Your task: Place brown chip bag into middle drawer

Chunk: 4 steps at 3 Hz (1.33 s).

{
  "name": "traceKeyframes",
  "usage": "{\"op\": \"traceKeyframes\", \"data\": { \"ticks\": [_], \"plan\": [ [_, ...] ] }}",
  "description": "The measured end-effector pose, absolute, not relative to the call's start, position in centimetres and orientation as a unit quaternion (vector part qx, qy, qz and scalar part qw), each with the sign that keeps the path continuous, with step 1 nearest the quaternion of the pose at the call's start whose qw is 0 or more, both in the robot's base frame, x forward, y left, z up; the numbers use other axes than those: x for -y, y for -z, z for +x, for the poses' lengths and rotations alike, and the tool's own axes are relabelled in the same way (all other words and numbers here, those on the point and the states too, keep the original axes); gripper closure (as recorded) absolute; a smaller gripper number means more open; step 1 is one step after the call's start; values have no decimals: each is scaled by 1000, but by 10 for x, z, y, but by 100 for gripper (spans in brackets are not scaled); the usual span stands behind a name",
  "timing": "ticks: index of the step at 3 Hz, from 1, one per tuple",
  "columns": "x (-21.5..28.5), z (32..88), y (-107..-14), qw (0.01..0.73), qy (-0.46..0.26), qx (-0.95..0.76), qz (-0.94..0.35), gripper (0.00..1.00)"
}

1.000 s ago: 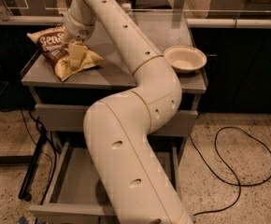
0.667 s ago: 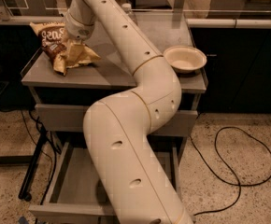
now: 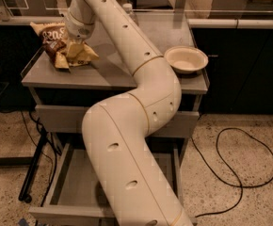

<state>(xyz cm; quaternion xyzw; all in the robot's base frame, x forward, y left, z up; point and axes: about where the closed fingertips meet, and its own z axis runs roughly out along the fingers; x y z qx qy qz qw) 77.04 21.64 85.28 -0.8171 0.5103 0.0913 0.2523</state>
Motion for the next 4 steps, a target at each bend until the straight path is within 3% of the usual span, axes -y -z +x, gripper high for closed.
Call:
{"op": "traceKeyframes", "data": {
  "ticks": [4],
  "plan": [
    [-218,760,-927,309,-65,-471,-824,100]
  ]
}}
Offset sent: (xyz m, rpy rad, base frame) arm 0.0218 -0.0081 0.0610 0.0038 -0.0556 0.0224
